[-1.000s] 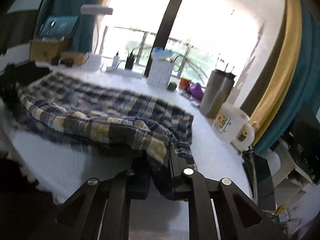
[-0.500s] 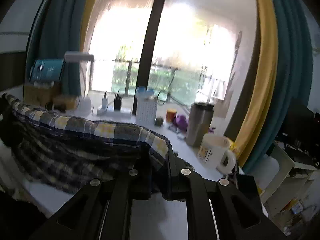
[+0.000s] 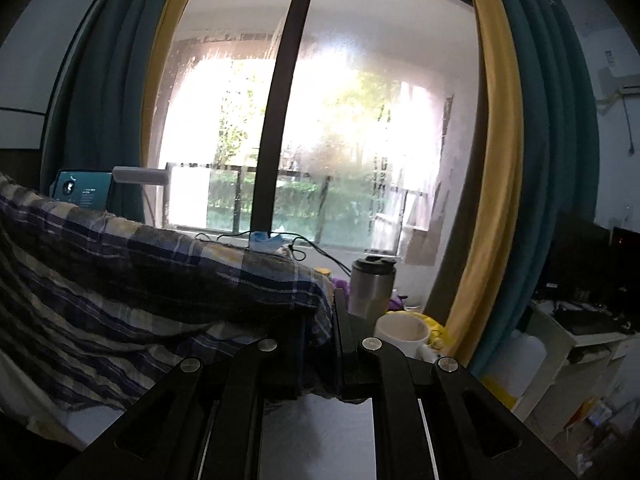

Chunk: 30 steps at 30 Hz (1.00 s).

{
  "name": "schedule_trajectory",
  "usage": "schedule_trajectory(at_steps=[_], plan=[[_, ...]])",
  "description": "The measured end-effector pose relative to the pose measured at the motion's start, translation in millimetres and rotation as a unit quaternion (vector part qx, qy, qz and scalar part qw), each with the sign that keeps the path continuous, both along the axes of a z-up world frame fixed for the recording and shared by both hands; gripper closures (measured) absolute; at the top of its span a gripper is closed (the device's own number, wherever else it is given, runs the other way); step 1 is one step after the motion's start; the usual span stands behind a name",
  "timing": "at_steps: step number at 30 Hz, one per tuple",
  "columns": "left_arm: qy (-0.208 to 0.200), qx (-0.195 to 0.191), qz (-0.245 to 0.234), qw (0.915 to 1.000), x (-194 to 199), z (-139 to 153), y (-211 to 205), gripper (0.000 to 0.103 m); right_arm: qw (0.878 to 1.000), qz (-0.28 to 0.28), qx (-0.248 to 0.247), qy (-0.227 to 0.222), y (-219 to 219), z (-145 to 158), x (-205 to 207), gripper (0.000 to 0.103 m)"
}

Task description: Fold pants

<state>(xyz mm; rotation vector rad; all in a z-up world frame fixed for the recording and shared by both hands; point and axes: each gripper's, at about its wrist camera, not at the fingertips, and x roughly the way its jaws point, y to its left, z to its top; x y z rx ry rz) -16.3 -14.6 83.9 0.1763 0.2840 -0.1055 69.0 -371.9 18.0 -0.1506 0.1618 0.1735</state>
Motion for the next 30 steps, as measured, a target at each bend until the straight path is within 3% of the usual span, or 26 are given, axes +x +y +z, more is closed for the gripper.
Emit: schedule_trajectory(at_steps=[10,19,26,30], plan=[[-0.008,0.029,-0.022,0.9993,-23.9,15.6,-13.9,0.099,1.0,-0.011,0.003,-0.022,-12.9,-1.8,-24.7,0.092],[0.028,0.034,-0.028,0.9987,-23.0,3.2,-7.4,0.1,0.999,-0.018,0.022,-0.03,-11.9,-16.2,-41.8,0.092],[0.096,-0.006,-0.026,0.9951,27.6,-34.8,13.3,0.1,1.0,-0.014,0.004,0.027,-0.1,-43.5,-12.7,0.092],[0.108,-0.014,-0.031,0.9936,41.8,-41.7,15.2,0.099,0.999,-0.017,0.011,0.047,-0.5,-49.9,4.0,0.092]])
